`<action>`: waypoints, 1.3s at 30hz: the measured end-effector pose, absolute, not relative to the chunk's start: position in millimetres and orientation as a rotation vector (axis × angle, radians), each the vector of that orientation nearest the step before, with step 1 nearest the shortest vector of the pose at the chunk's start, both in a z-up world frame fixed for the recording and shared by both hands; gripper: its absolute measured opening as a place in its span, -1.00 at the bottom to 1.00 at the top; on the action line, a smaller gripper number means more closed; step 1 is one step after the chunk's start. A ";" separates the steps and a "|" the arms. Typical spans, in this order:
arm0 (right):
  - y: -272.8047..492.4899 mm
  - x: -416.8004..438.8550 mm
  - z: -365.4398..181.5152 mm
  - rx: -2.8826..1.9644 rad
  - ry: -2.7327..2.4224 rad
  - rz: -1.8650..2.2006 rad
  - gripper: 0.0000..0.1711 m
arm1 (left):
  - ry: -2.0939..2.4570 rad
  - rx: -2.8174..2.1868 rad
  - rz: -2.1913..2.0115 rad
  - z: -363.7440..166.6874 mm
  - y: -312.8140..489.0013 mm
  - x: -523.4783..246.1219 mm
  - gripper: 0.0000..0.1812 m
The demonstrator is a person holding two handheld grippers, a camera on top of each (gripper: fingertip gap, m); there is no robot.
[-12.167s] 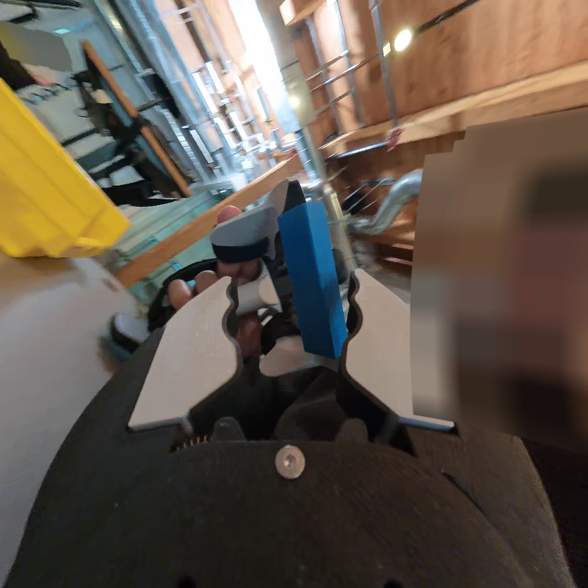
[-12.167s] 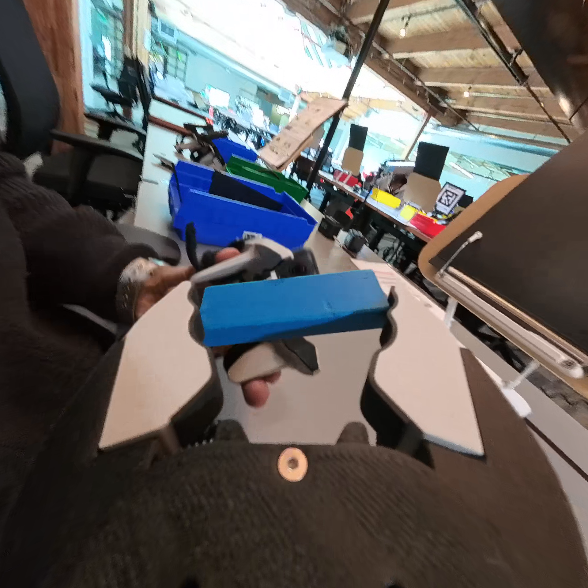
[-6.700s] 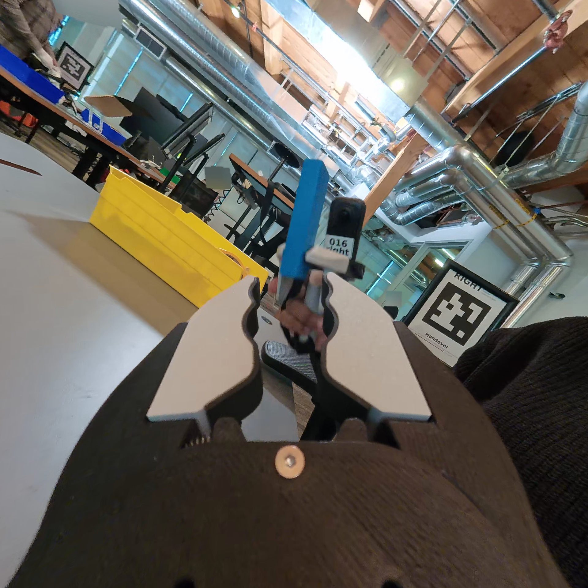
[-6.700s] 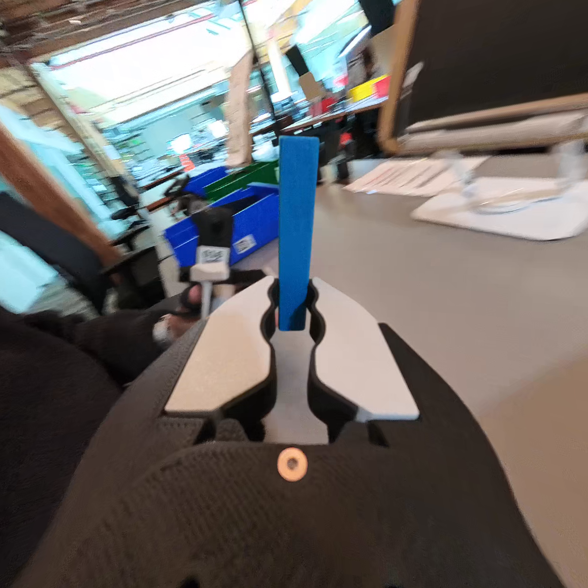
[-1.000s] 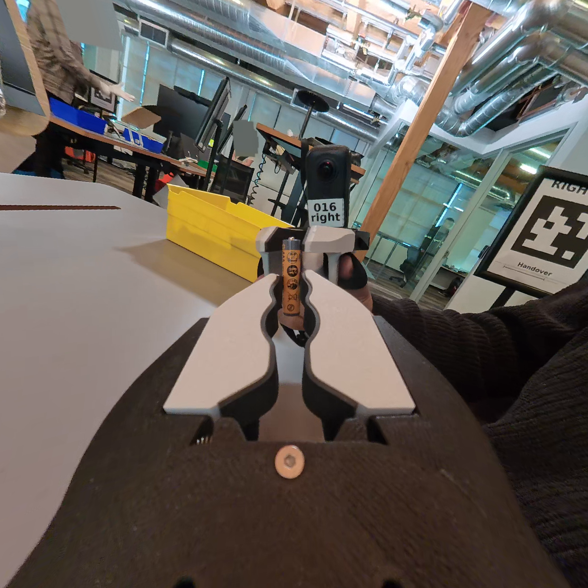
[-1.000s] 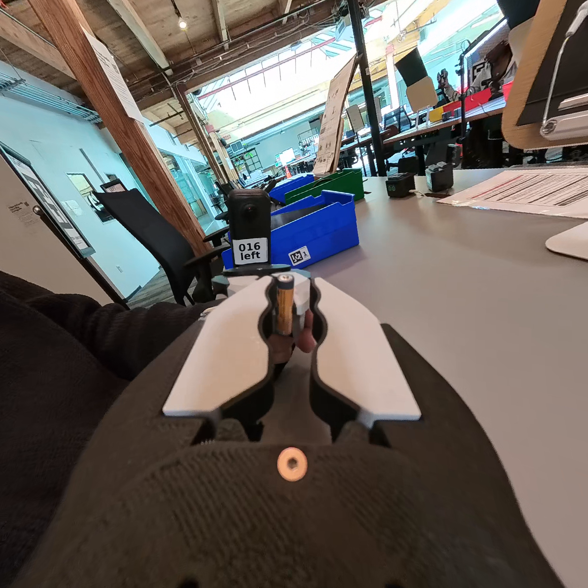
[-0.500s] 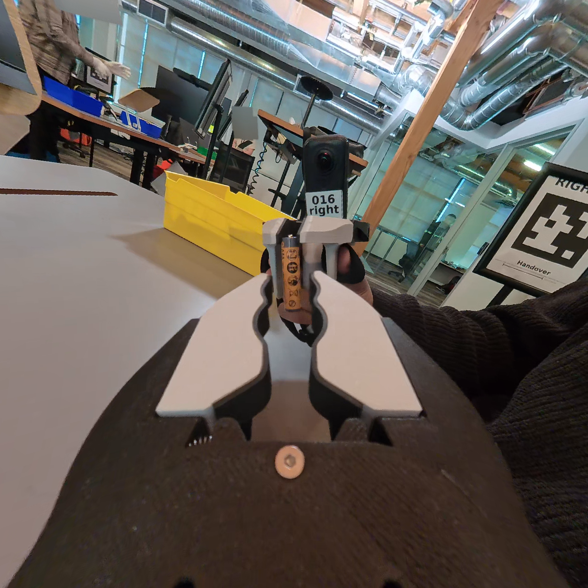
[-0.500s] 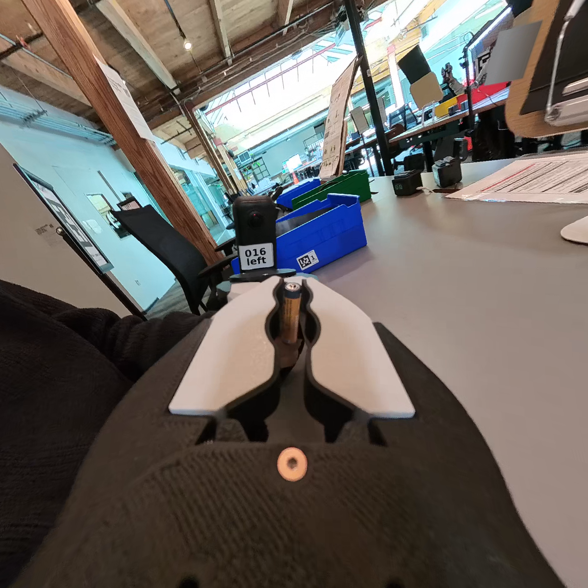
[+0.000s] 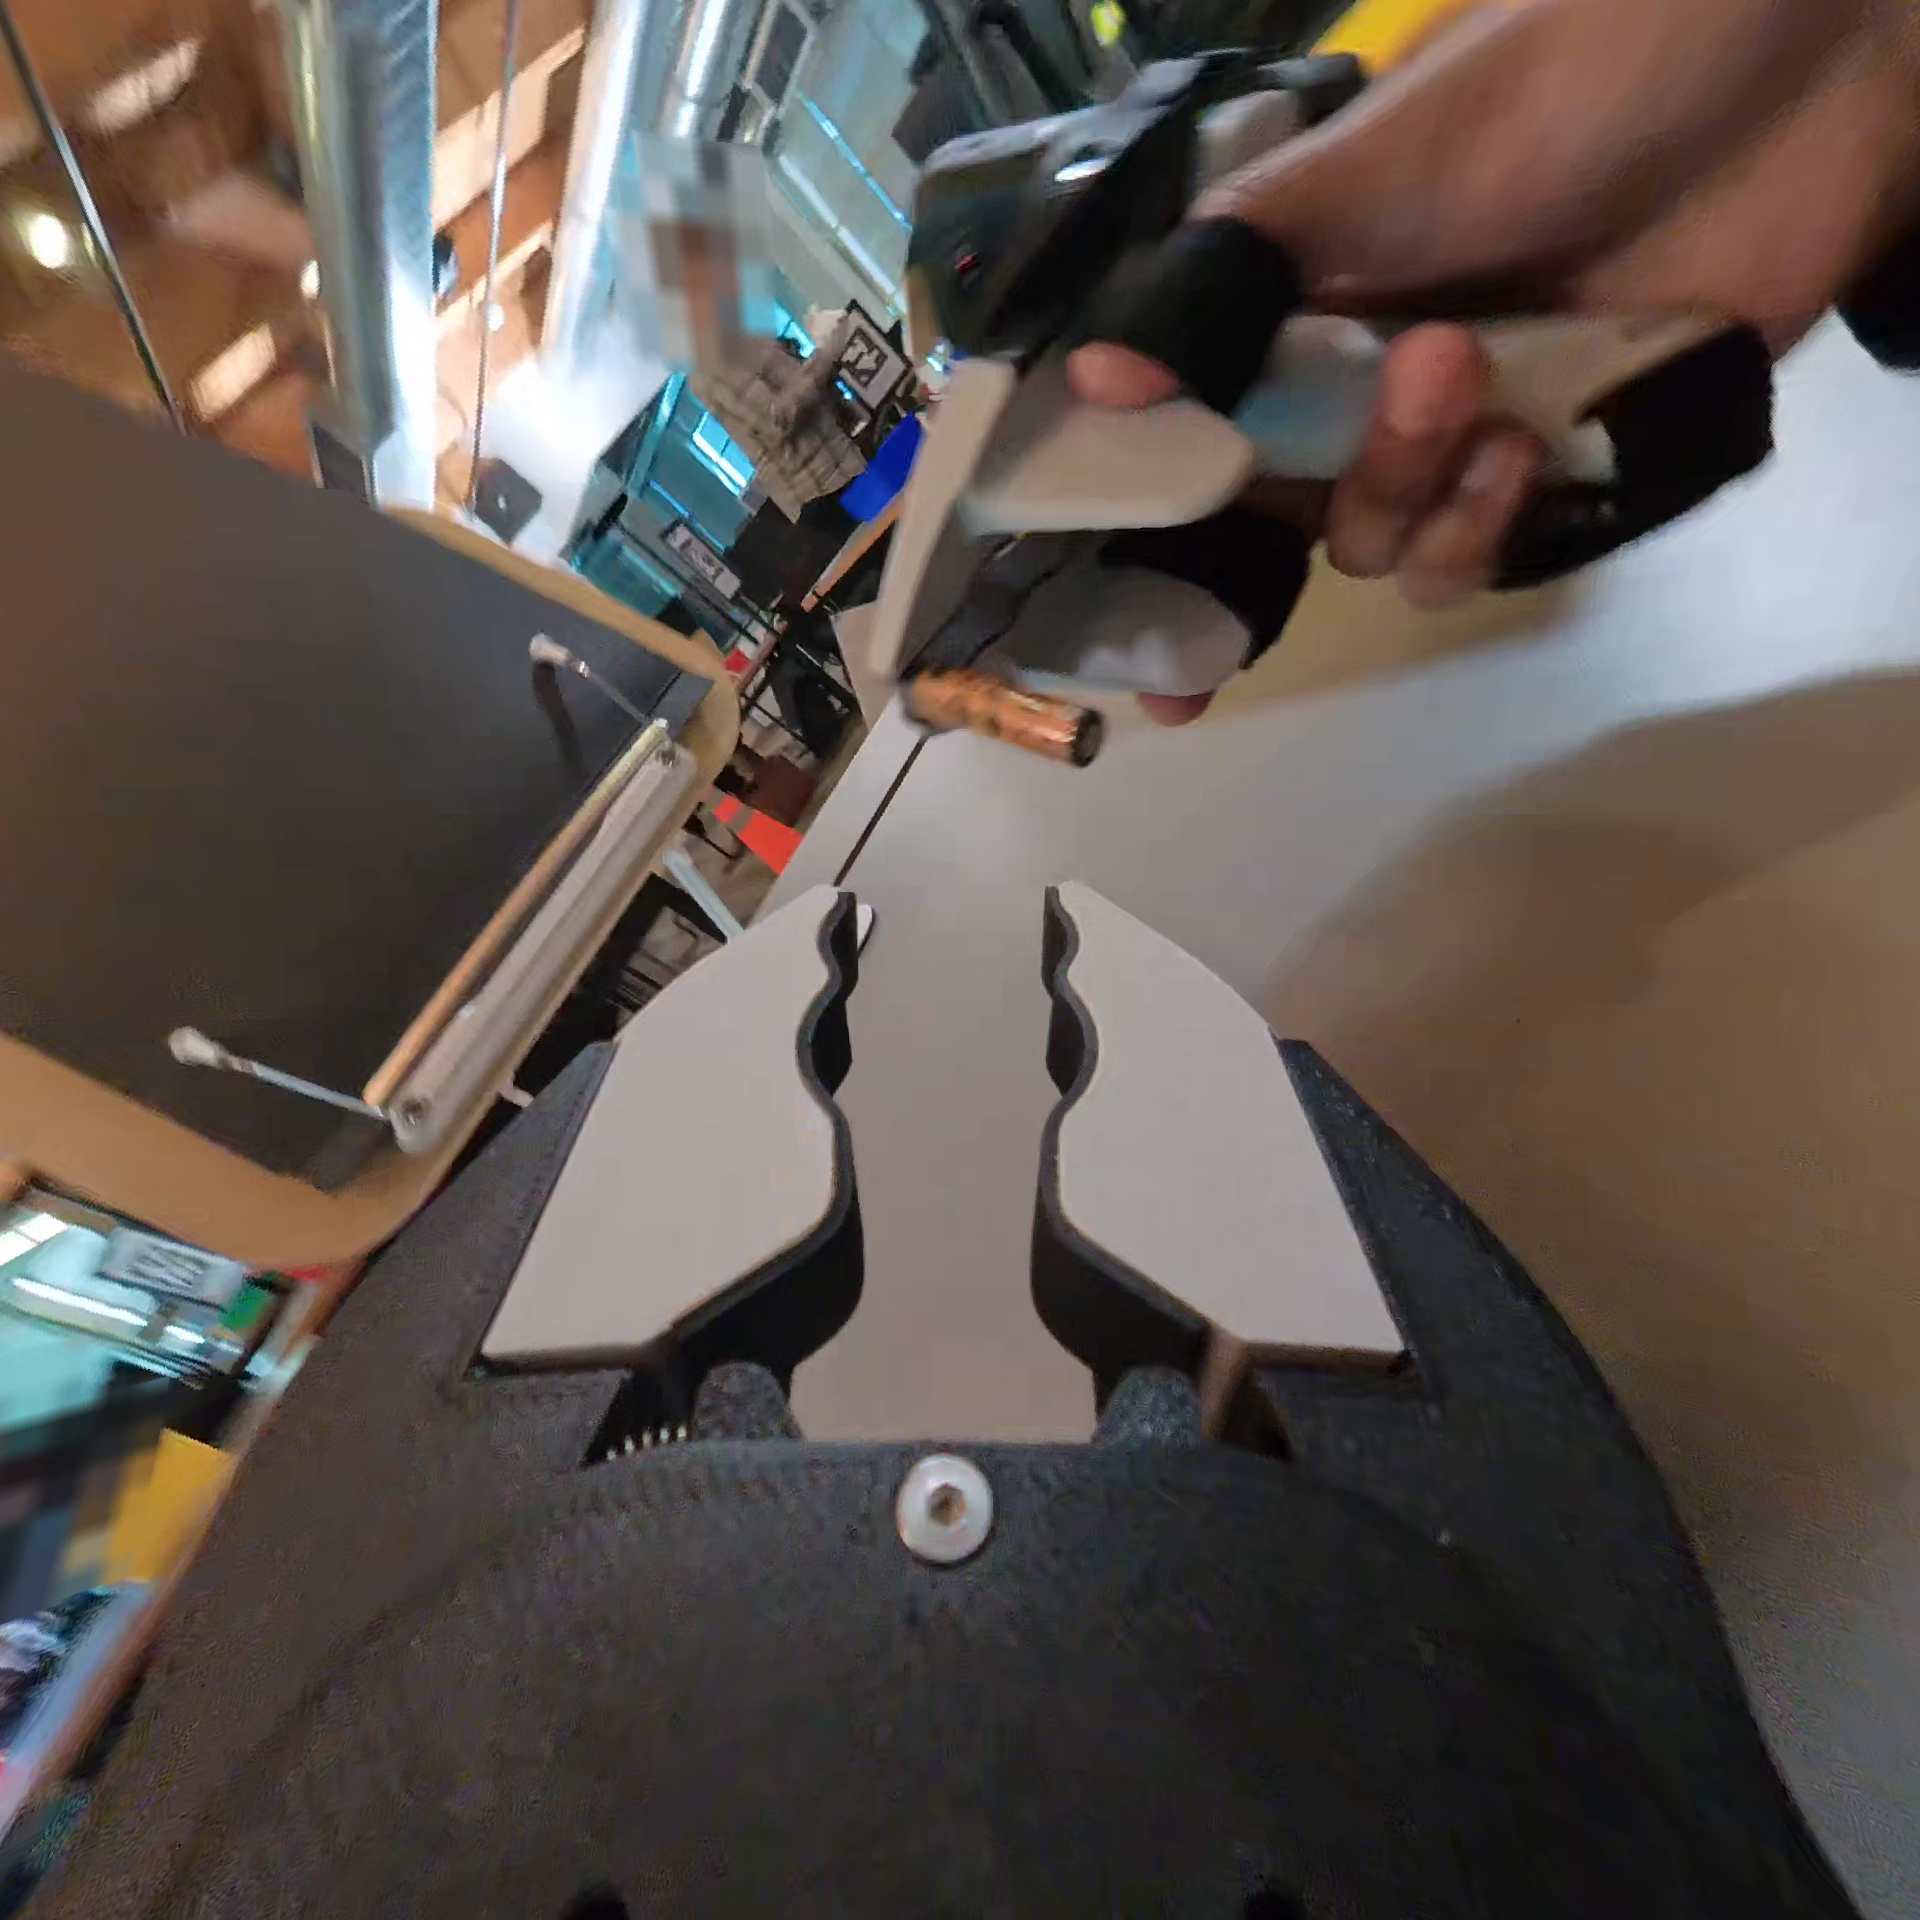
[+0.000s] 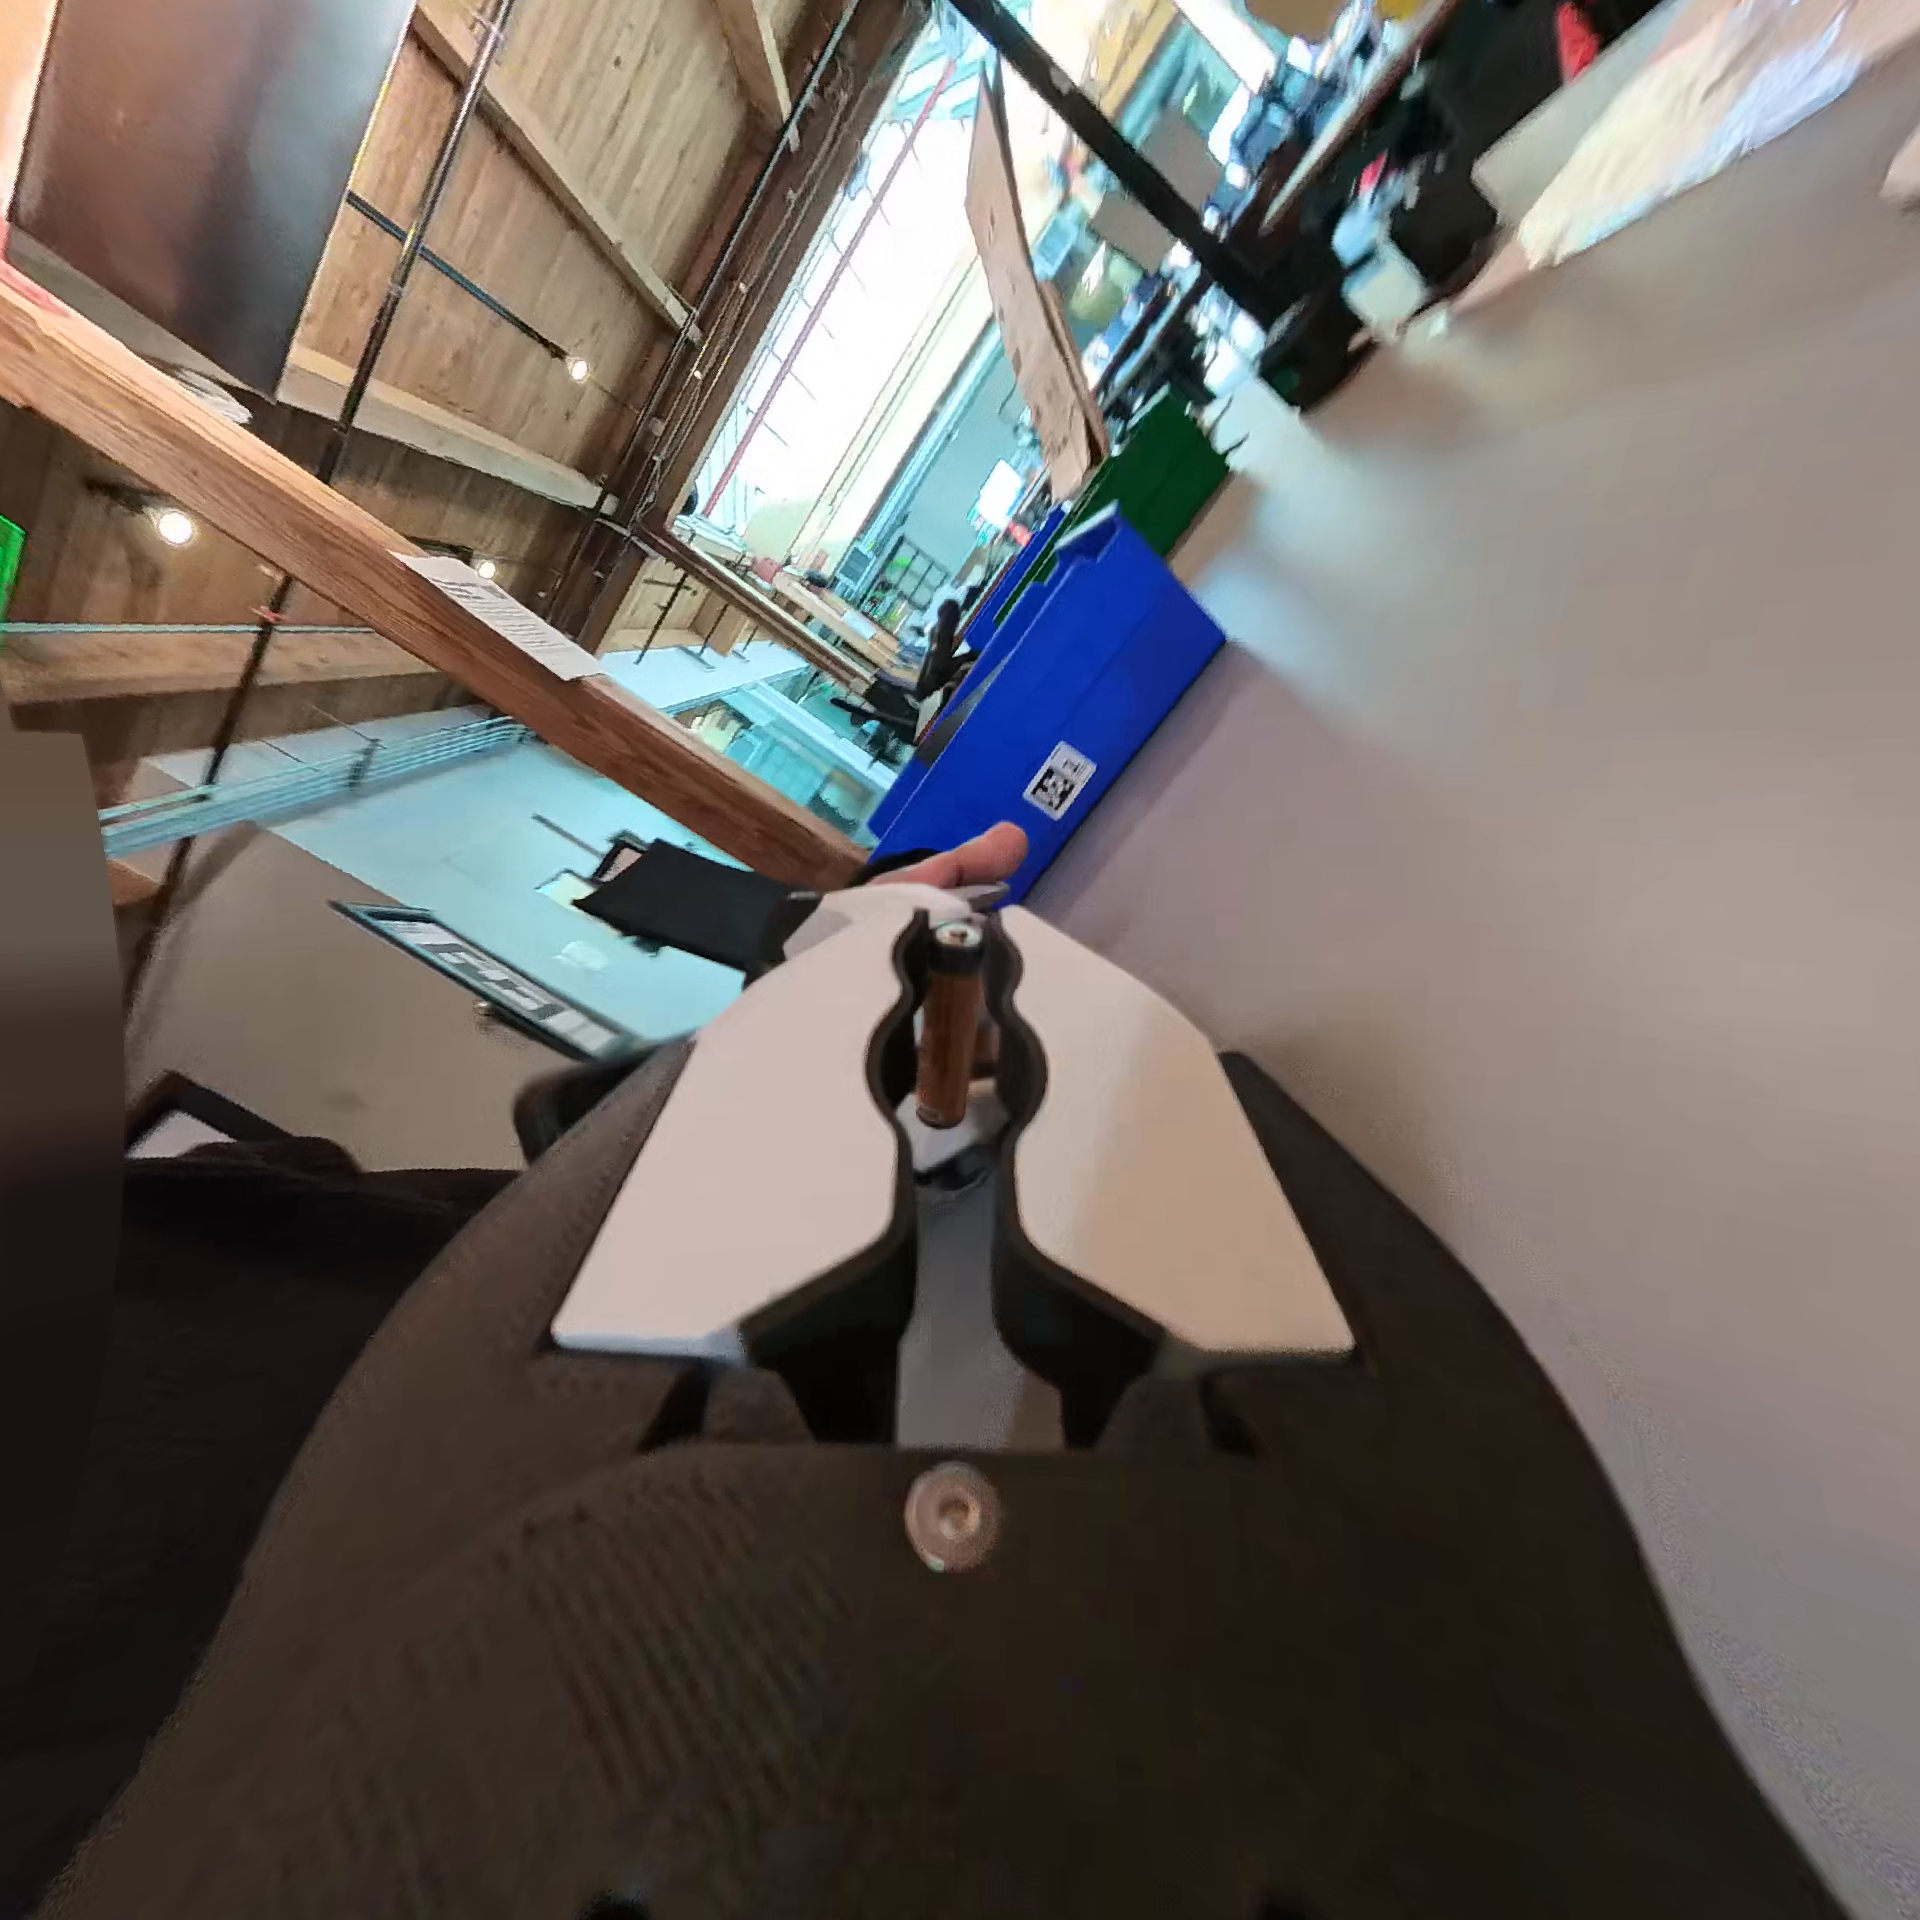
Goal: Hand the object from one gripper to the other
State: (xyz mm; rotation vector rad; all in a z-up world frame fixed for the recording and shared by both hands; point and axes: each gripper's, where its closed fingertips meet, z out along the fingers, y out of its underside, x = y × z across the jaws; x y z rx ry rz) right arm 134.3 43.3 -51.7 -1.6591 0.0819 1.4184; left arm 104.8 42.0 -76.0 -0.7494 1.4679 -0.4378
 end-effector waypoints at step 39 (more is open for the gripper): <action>42.1 110.8 -59.8 -1.689 -0.323 1.038 -0.72 | 0.887 -1.545 -1.880 -41.9 68.0 87.9 -0.88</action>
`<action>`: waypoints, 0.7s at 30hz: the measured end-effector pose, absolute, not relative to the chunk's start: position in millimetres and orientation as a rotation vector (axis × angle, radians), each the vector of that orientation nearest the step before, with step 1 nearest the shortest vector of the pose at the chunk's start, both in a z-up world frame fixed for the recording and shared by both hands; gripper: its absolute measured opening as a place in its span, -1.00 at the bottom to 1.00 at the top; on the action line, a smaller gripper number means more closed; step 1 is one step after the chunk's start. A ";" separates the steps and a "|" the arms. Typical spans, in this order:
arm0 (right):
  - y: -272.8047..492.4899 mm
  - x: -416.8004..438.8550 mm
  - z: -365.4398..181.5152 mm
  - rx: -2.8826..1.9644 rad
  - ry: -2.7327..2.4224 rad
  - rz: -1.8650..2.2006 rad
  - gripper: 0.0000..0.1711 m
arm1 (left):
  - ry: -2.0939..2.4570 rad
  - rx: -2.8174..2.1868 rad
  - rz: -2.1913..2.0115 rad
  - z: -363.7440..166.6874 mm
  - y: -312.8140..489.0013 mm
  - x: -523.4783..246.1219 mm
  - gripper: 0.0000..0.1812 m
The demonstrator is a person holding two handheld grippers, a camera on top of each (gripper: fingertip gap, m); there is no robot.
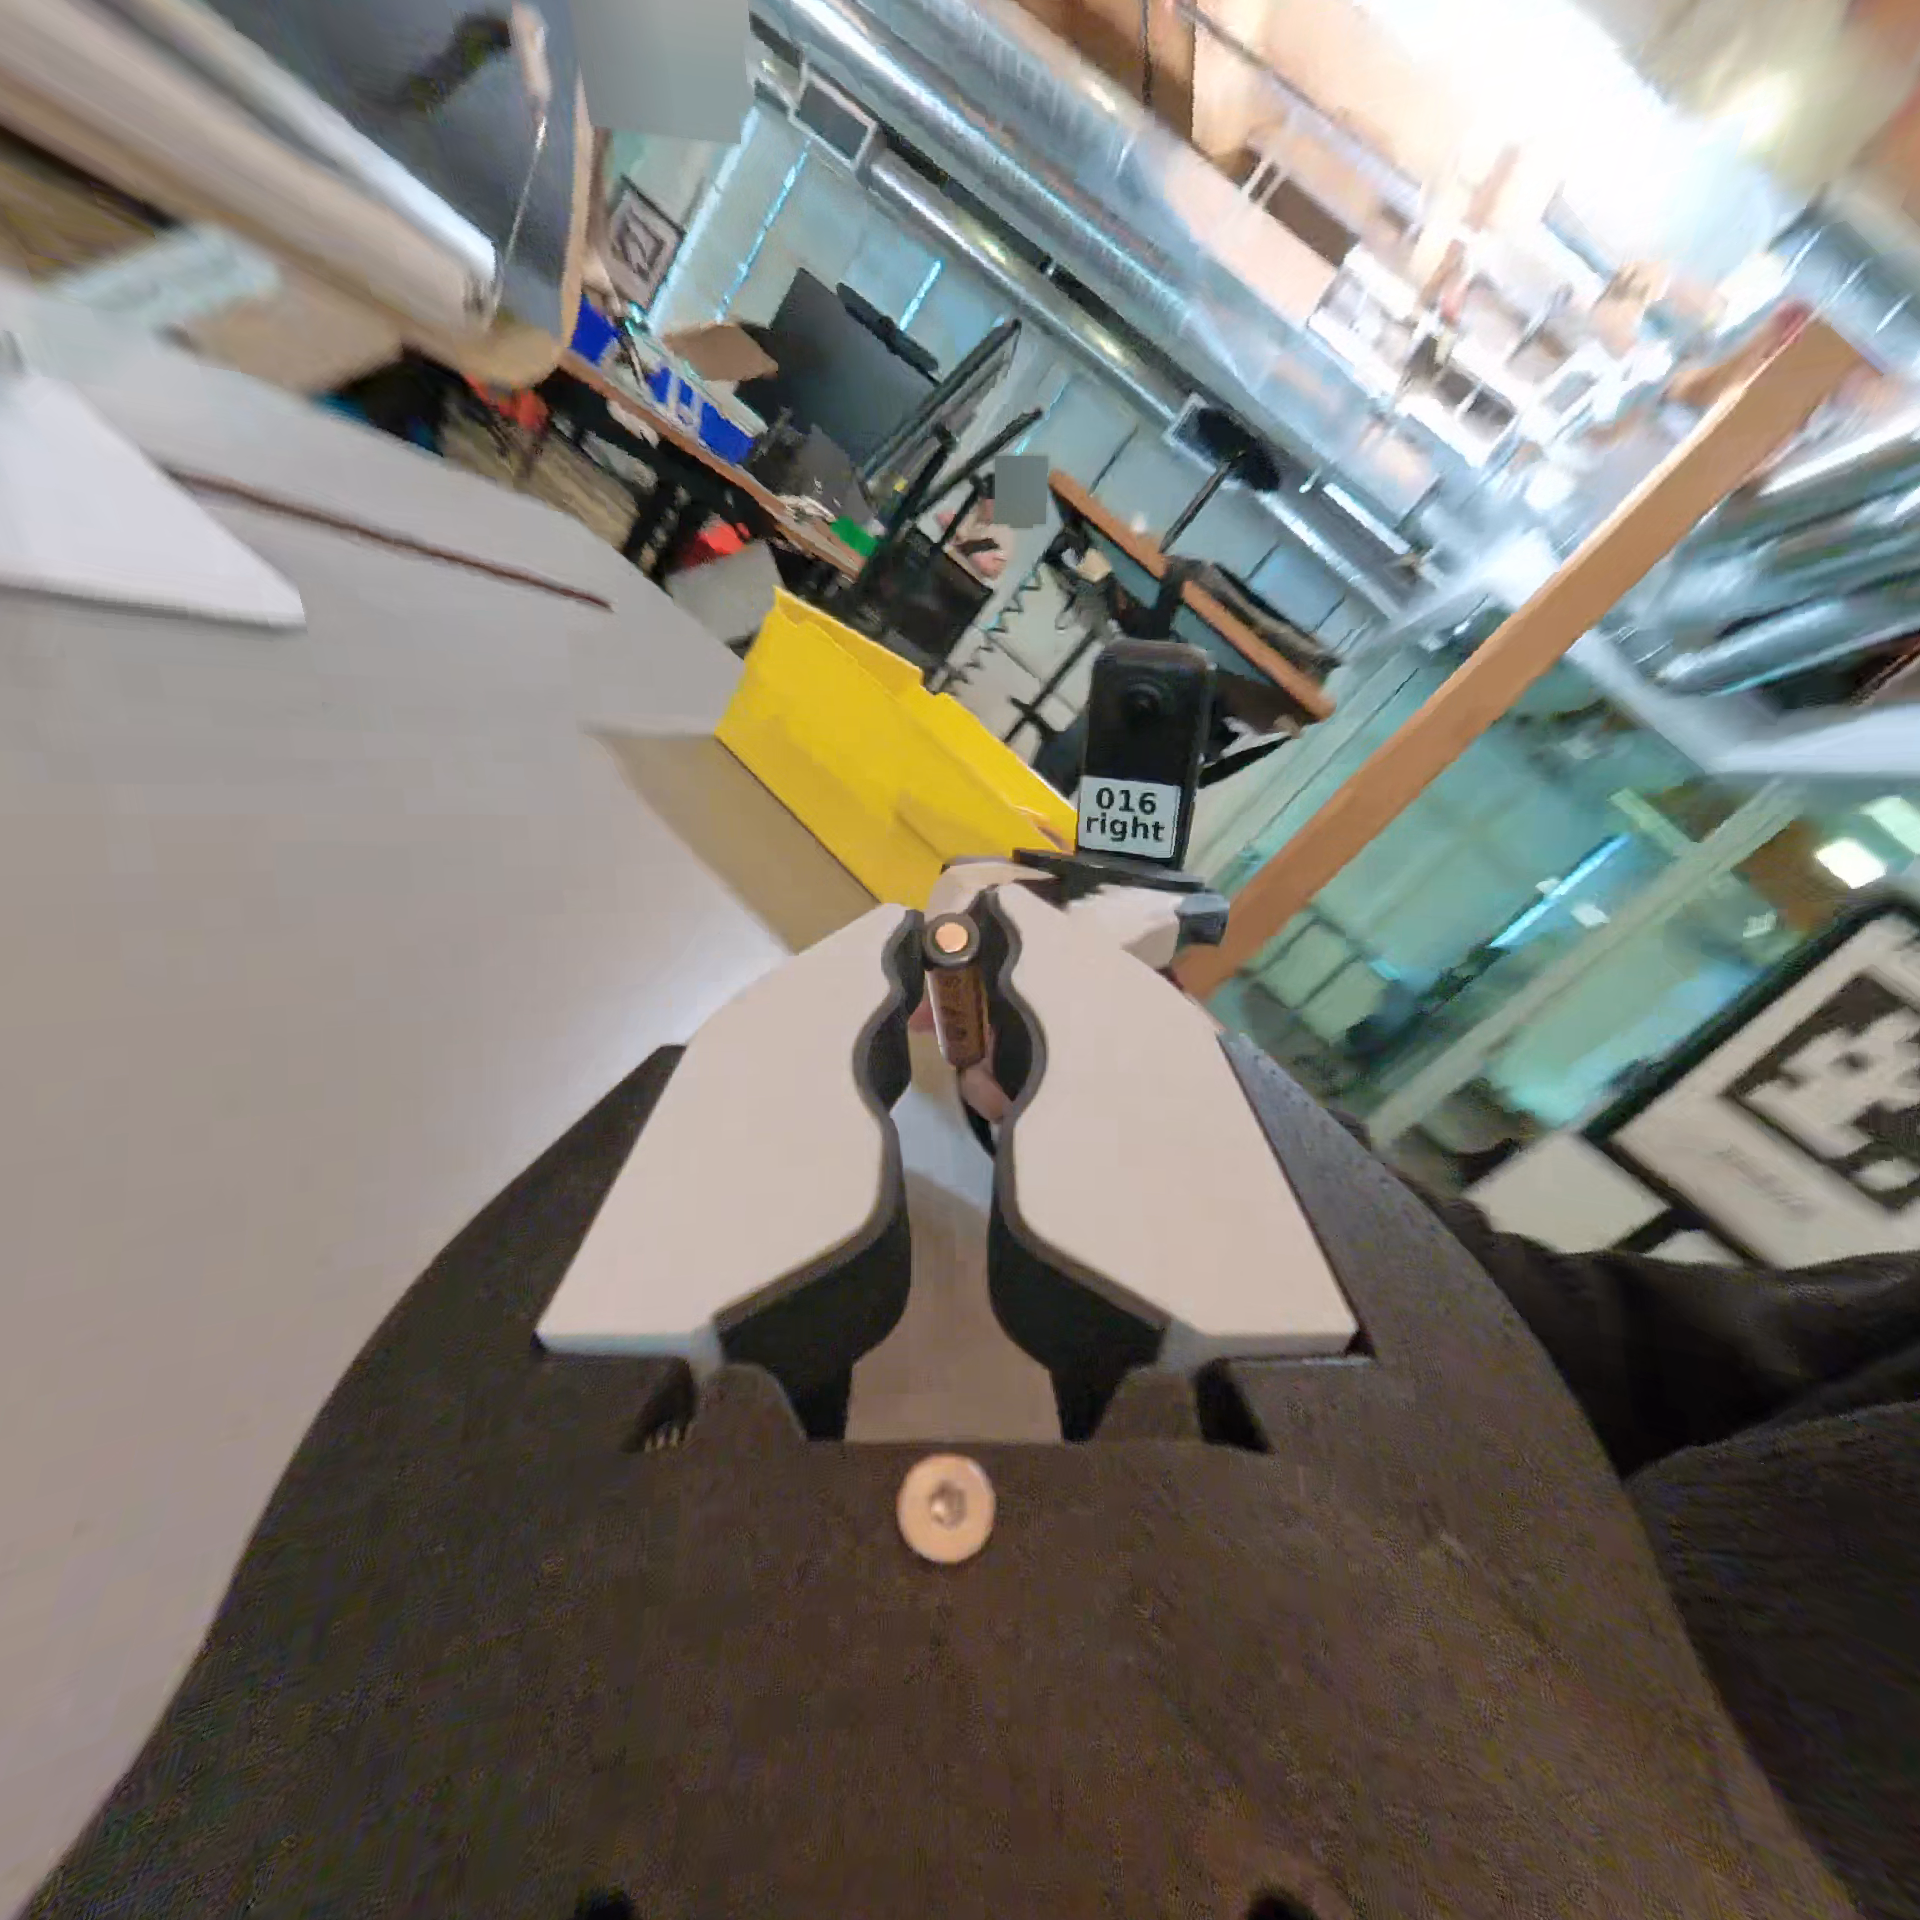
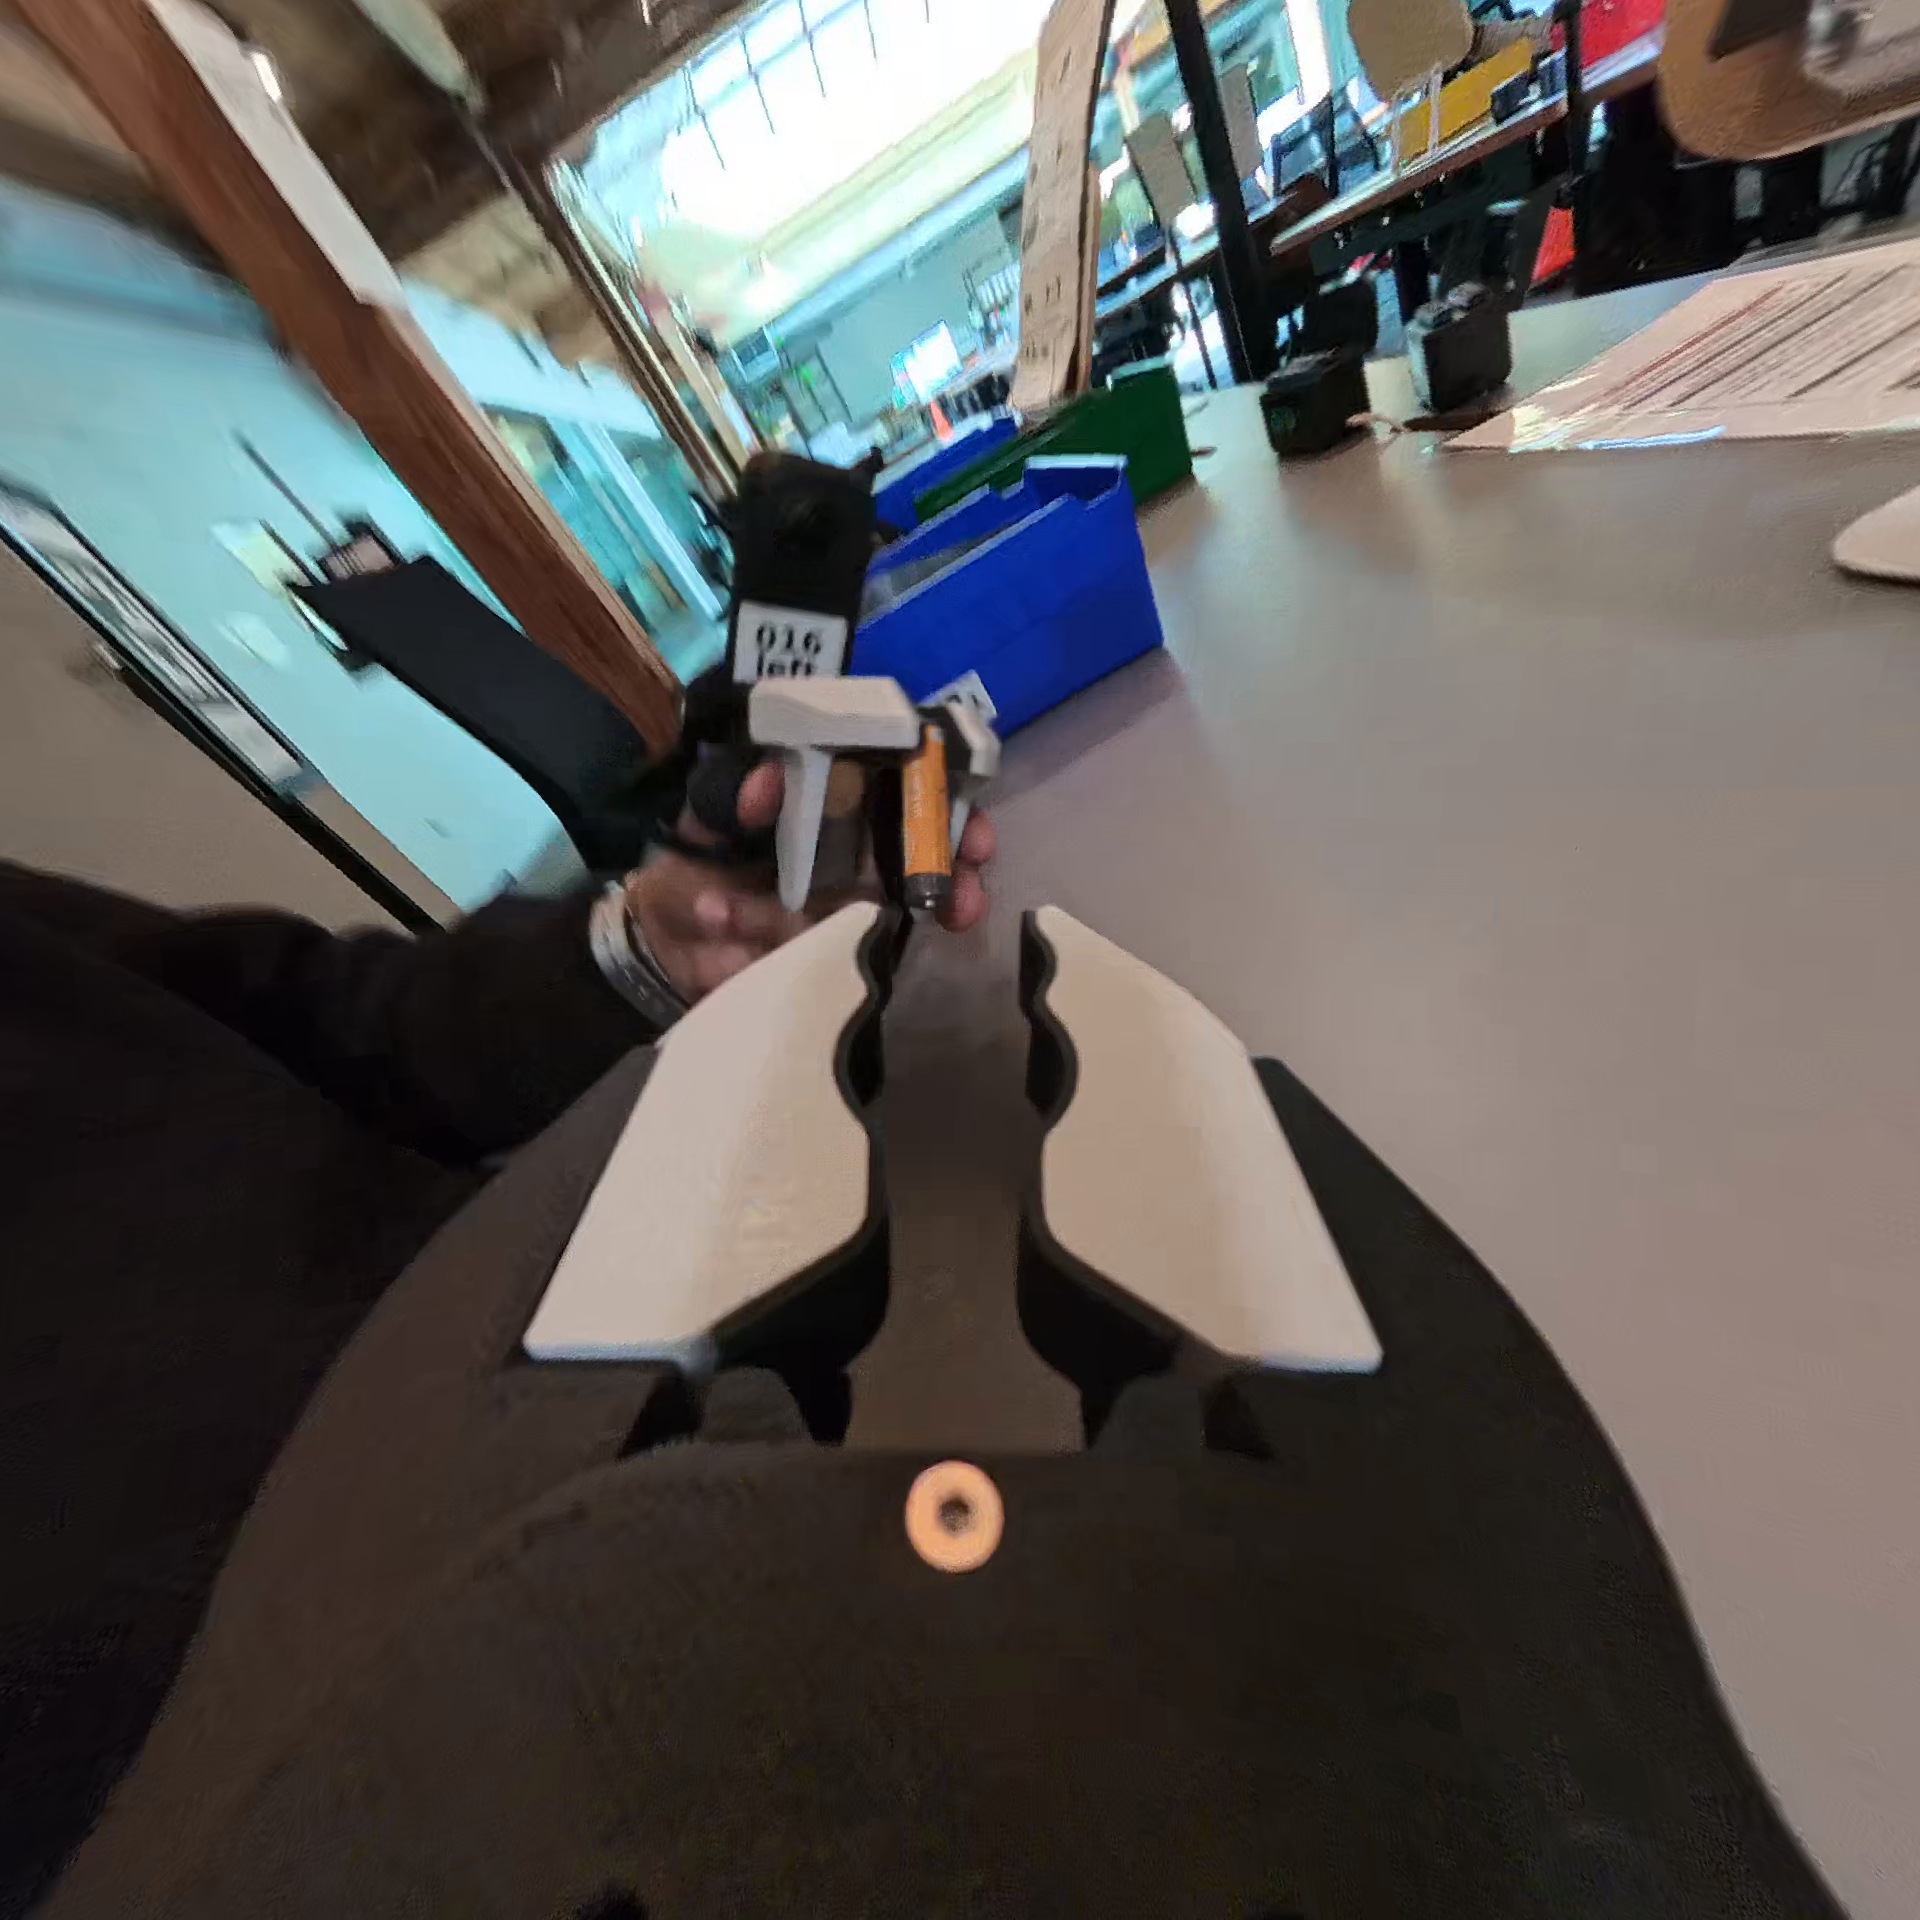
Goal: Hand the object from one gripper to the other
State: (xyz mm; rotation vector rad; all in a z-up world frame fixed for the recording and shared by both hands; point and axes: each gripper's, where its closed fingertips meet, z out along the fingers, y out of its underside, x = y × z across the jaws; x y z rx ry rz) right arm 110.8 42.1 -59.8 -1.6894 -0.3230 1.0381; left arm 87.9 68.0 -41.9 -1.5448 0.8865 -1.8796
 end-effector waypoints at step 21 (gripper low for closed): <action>41.4 82.3 -86.0 -1.877 -0.412 1.007 -0.88 | 1.094 -1.629 -1.756 -70.6 52.3 101.6 -0.47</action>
